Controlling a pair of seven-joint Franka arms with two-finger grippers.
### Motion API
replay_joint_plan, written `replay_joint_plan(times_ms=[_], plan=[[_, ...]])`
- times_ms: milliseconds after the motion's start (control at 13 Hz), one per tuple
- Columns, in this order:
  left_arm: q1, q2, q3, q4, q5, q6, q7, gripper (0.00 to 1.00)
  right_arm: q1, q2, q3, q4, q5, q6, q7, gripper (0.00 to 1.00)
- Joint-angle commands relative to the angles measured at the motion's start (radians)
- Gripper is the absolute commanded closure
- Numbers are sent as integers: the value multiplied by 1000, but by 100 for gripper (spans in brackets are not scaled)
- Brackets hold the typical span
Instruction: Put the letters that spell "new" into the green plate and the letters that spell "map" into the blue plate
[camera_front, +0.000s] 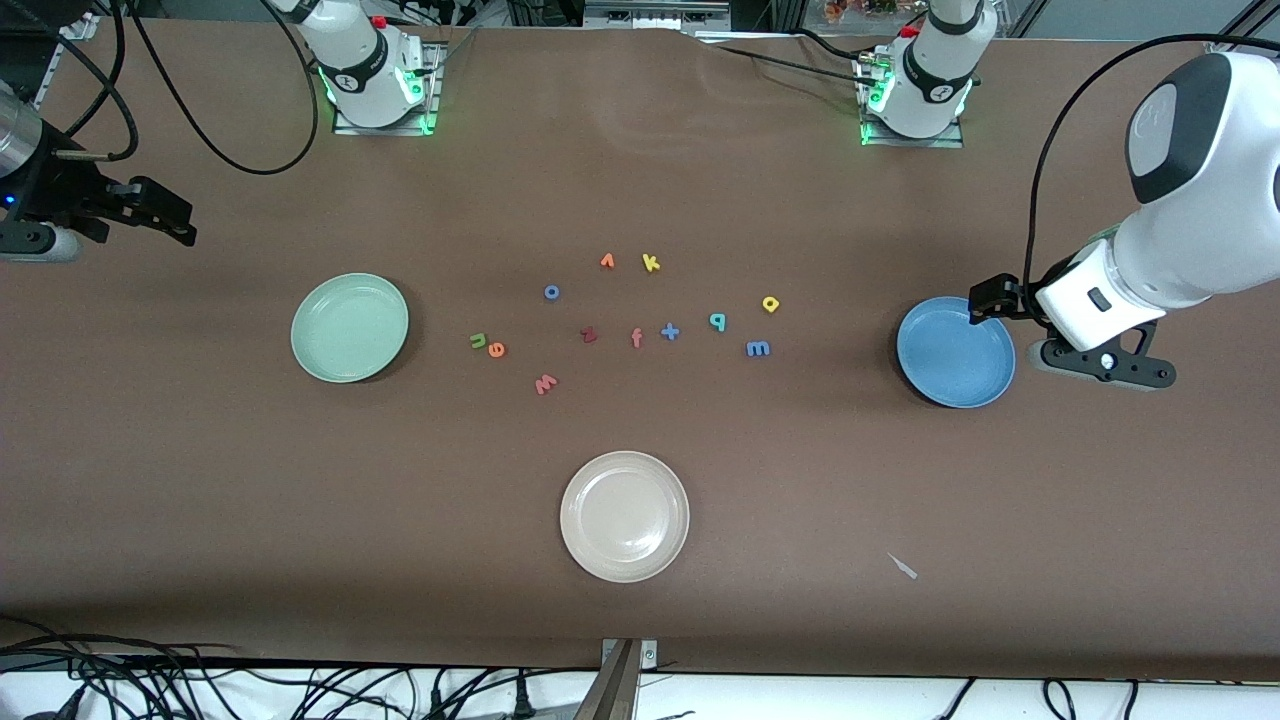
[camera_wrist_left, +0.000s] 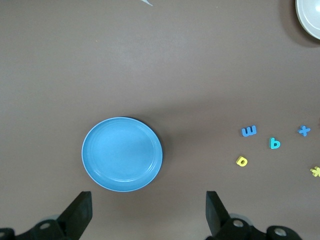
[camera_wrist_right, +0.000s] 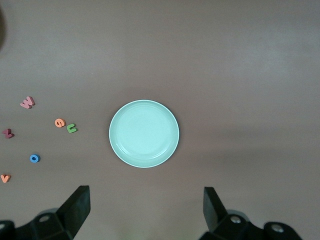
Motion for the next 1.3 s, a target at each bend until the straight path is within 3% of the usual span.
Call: replay_joint_plan(times_ms=[0,1228], plan=[[-2,-16,5,-21,-32,11,10,0,4,-3,-2,13,-6,-21,-2,0],[-1,-15,5,-21,-32,12,15,0,3,-3,-10,13,2,-50,16,0]])
